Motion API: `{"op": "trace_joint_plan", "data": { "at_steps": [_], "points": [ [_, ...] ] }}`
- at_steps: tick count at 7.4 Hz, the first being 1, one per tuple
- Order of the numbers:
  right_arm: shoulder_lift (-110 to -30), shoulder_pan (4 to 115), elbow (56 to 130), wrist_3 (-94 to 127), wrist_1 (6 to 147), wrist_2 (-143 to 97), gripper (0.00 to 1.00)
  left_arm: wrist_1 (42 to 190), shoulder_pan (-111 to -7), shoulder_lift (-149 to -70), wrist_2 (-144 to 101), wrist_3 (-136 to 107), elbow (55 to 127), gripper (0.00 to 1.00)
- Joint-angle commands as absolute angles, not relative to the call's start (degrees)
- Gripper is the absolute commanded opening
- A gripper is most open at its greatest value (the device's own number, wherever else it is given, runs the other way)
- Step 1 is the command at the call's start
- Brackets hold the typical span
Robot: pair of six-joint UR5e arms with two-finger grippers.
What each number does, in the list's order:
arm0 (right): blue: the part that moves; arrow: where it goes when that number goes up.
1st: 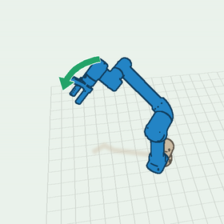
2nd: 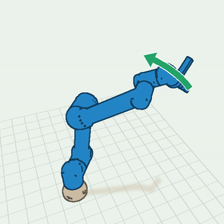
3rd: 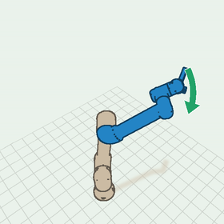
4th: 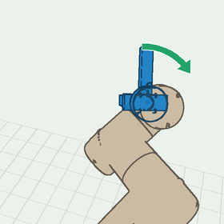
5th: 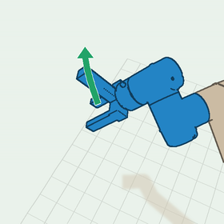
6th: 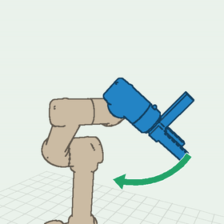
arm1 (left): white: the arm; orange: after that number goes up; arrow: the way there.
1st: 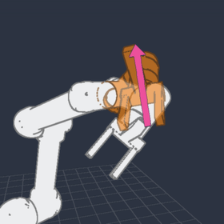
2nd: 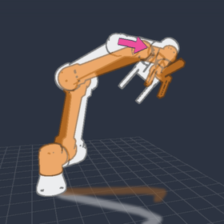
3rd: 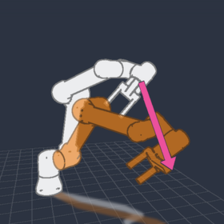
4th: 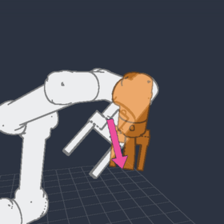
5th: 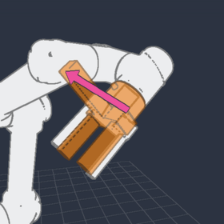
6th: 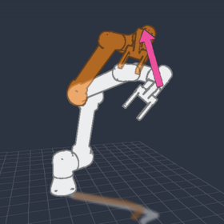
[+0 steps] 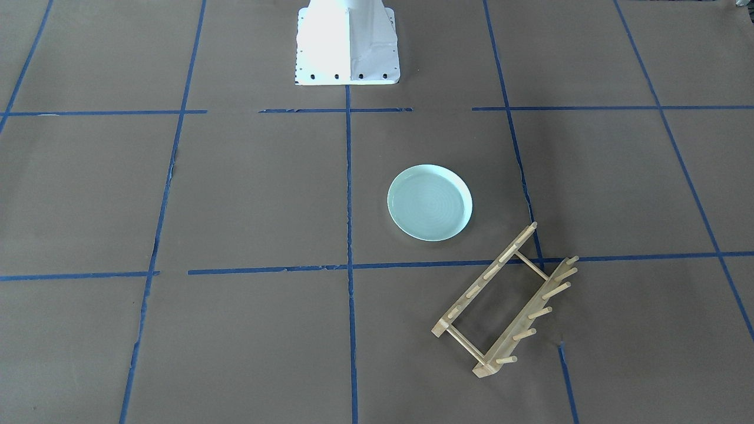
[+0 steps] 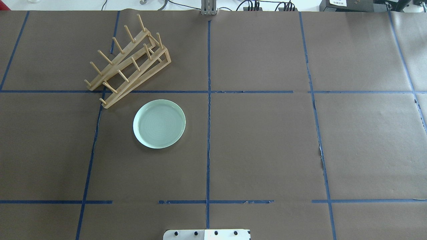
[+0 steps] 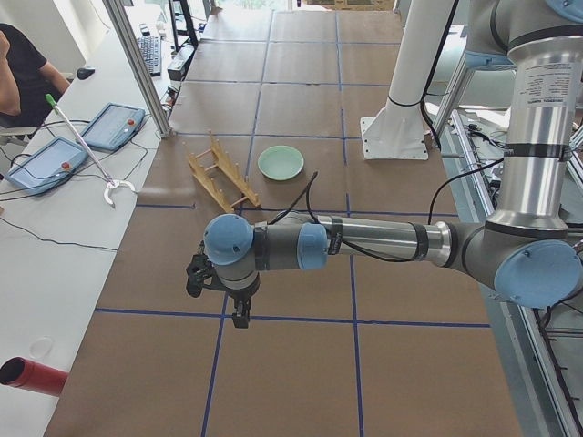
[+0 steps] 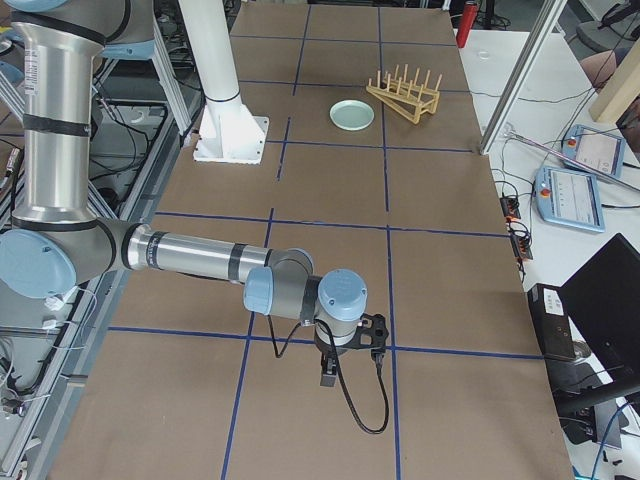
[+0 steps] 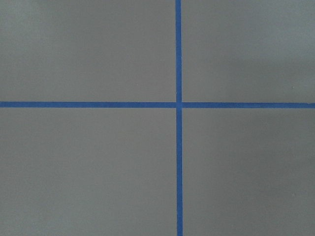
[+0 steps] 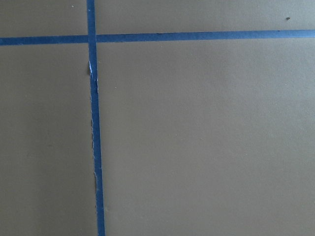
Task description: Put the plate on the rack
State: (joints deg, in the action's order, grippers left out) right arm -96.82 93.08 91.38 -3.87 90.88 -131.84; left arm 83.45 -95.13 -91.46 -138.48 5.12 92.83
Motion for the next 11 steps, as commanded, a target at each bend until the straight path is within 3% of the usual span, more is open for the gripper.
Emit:
{"op": "trace_joint_plan", "data": {
  "at_steps": [1,5,7,9,11],
  "points": [
    [-96.85,93.08,91.41,-3.87,90.88,-131.84,1.0,83.32,-95.1,-91.67,-138.43,5.1,92.99,1.0],
    [-96.86,93.08,91.41,-3.87,90.88,-131.84,1.0,83.41,-95.19,-90.62,-138.34,2.3,94.48,1.0],
    [-96.86,93.08,91.41,-3.87,90.88,-131.84,1.0,94.05,-93.97,-90.44,-138.95,1.76,91.25,1.0],
    [-96.86,93.08,91.41,-3.87,90.88,-131.84,1.0,106.98,-80.93,-91.84,-139.04,-11.85,93.06,1.0],
    [-96.86,93.08,91.41,-3.87,90.88,-131.84,1.0,118.86,-71.86,-93.59,-138.87,-41.61,96.58,1.0]
  ]
}}
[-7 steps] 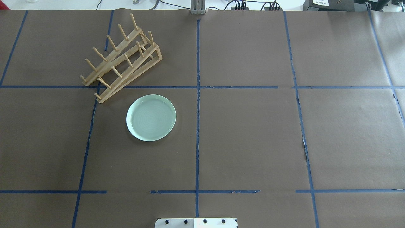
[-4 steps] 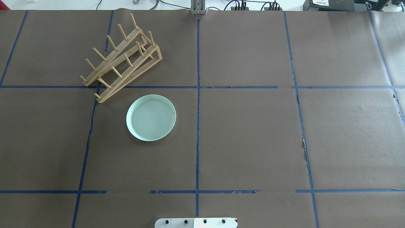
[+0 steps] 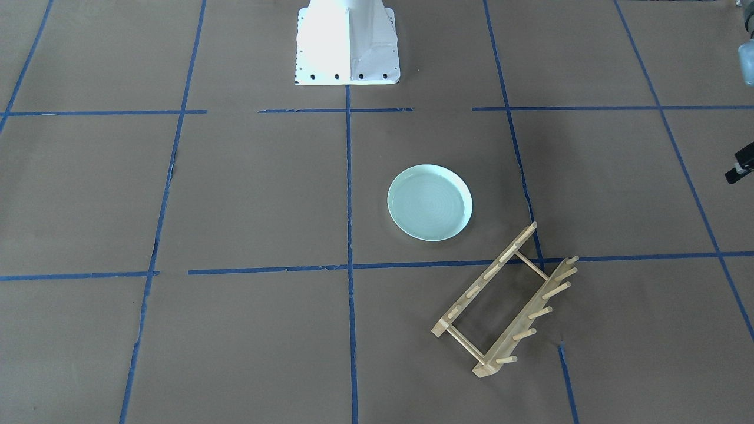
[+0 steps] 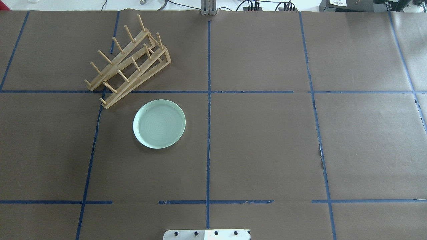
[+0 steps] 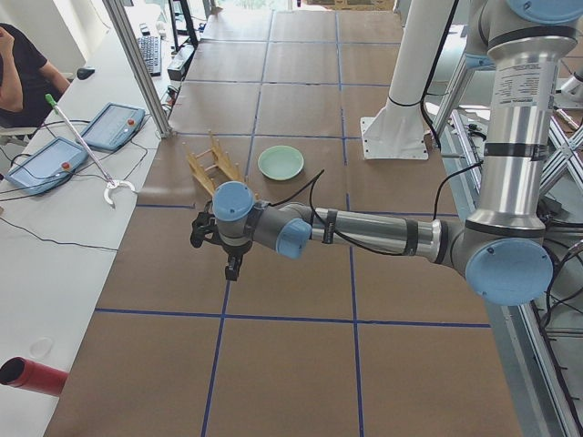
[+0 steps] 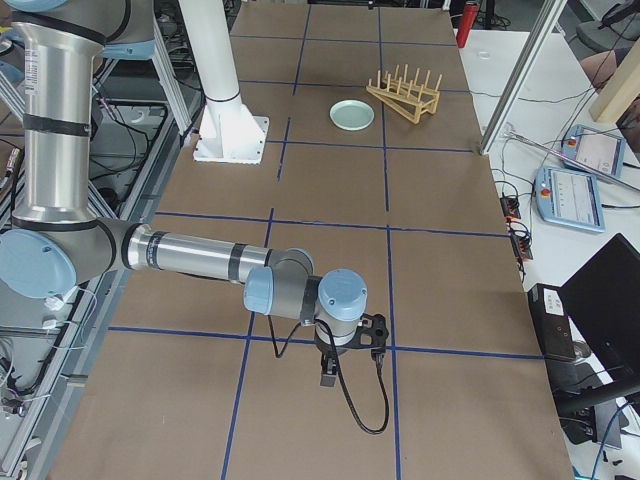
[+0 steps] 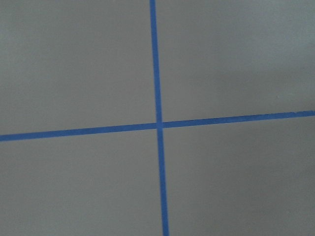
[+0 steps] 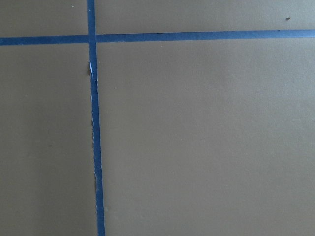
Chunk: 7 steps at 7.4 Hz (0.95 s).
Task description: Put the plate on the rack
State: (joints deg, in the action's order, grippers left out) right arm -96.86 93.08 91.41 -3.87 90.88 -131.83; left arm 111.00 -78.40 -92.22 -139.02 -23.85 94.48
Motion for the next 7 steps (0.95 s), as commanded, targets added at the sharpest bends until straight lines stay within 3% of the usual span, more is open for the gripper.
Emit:
{"op": "trace_joint_plan", "data": {
  "at_steps": [1,3,5,7],
  "points": [
    [-96.86,93.08,91.41,-3.87,90.88,-131.84,1.0,118.48,-67.72,-97.26,-138.43,-48.97,98.51,1.0],
    [-96.86,93.08,91.41,-3.87,90.88,-131.84,1.0,115.77,-60.51,-106.22,-138.17,-64.71,98.52,1.0],
    [-96.86,93.08,91.41,-3.87,90.88,-131.84,1.0,103.43,-54.7,-118.33,-131.02,-72.11,98.7,0.99],
    [-96.86,93.08,91.41,-3.87,90.88,-131.84,1.0,99.59,-45.03,-123.82,-117.92,-74.79,97.12,0.99]
  ]
}}
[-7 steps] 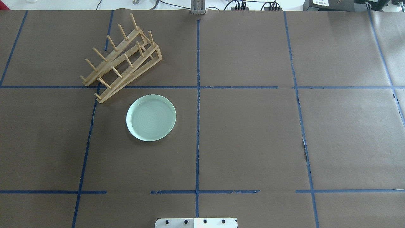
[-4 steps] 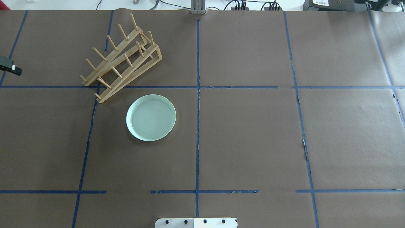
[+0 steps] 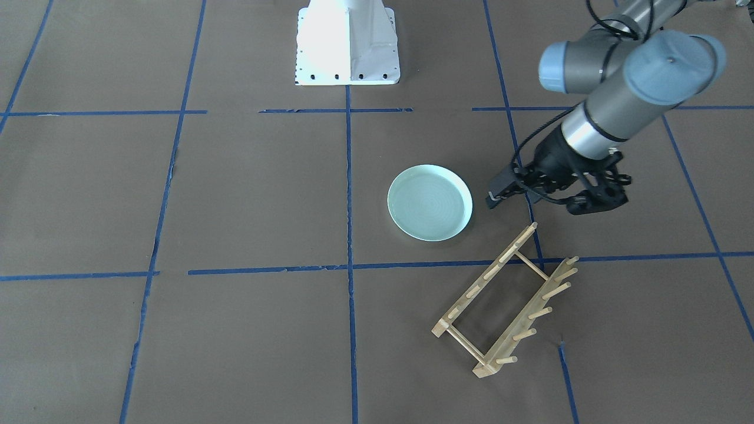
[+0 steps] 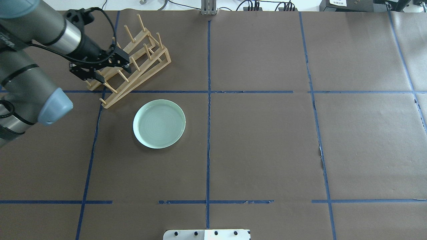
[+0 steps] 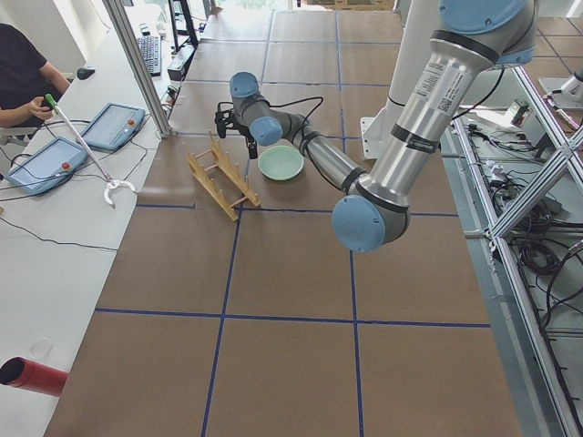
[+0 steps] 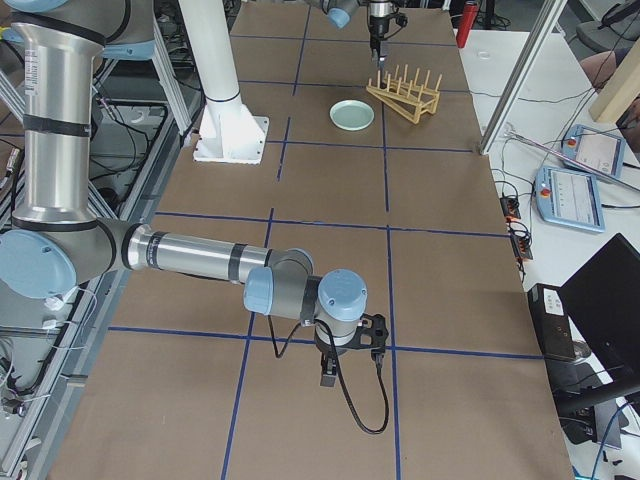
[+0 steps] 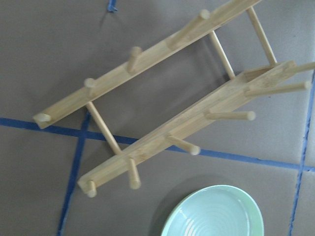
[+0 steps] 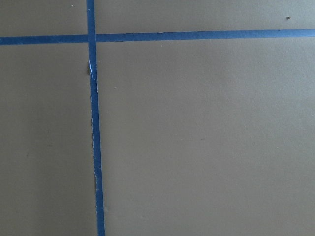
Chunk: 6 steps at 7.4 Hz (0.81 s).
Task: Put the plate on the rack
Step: 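Move the left gripper over the pale green plate's edge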
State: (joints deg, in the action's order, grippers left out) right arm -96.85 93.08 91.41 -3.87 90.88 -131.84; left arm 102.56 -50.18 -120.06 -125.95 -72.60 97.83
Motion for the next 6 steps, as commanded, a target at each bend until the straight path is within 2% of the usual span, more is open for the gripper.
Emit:
{"op": "trace_joint_plan", "data": {
  "at_steps": [1,2,6],
  "points": [
    [-96.86,93.08,91.41,-3.87,90.88,-131.84,1.0,98.01,-40.74,-129.58,-113.42,-74.79,90.77,0.99],
    [-96.86,93.08,91.41,-3.87,90.88,-131.84,1.0,95.13,-38.43,-136.34,-107.11,-74.53,82.44,0.99],
    [-96.85,93.08,91.41,-3.87,90.88,-131.84,1.0,91.85,-32.09,-138.77,-104.59,-71.91,77.63,0.94]
  ]
}}
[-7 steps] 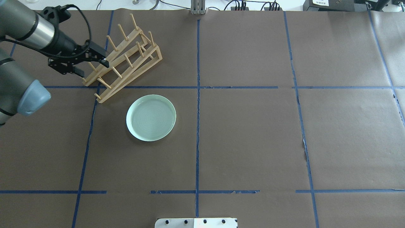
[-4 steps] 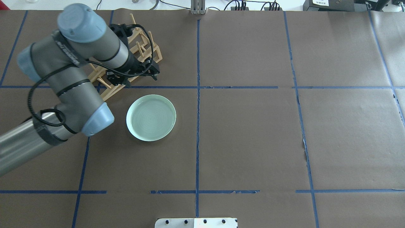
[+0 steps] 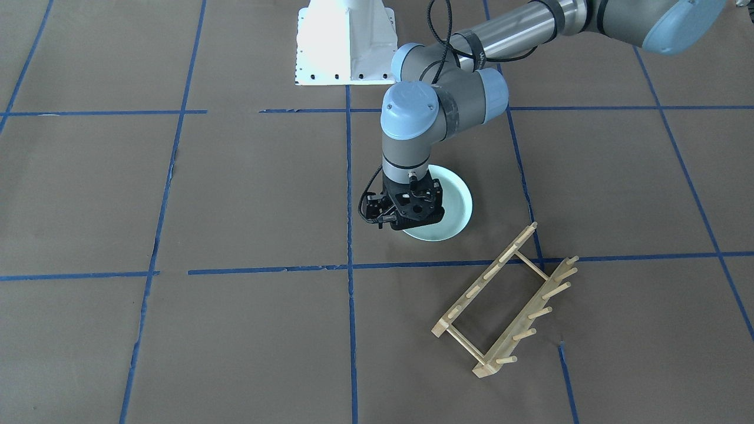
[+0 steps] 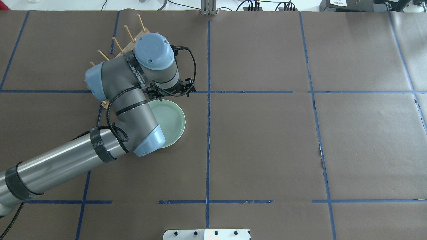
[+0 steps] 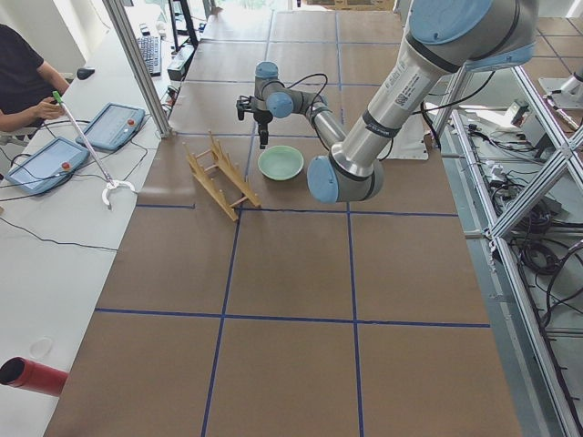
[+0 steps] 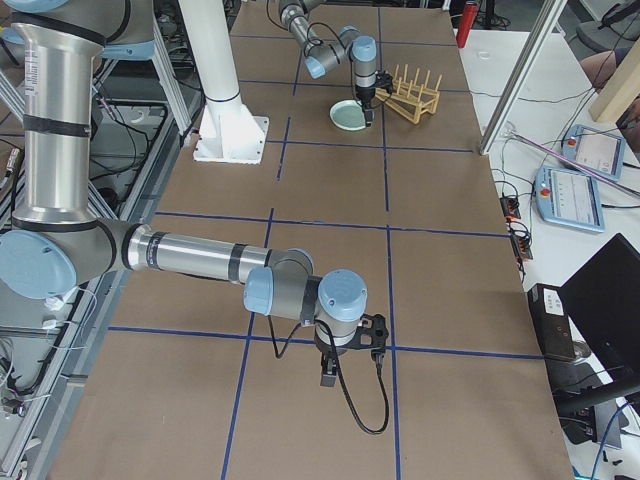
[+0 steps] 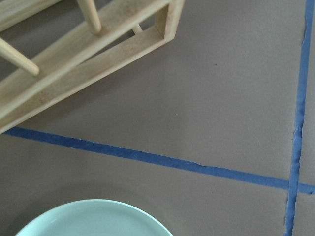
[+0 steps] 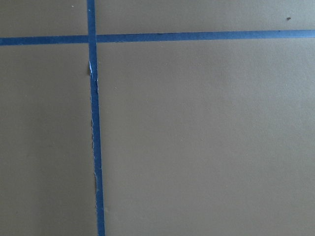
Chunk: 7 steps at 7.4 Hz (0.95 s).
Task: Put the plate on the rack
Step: 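Move the left gripper over the pale green plate's edge, then lower the left gripper and close it on the plate rim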
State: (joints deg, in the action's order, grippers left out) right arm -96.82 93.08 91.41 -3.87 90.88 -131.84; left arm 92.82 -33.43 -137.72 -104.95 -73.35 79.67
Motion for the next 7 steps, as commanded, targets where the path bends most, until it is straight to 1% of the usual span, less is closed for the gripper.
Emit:
{"op": "trace_joint_plan", "data": {
  "at_steps": [1,5,6,7],
  "points": [
    [-96.86,93.08,91.41,-3.87,90.88,-131.84,1.0,91.06,-31.99,-139.56,-104.59,-71.81,77.61,0.88],
    [-96.86,93.08,91.41,-3.87,90.88,-131.84,1.0,90.44,-29.62,-139.22,-104.24,-70.75,77.17,0.75],
    [-96.86,93.08,91.41,-3.87,90.88,-131.84,1.0,90.18,-29.45,-139.22,-104.24,-70.75,77.34,0.64],
    [-96.86,93.08,91.41,-3.87,90.88,-131.84,1.0,90.09,-29.44,-139.04,-104.24,-70.75,77.43,0.28]
  ]
}}
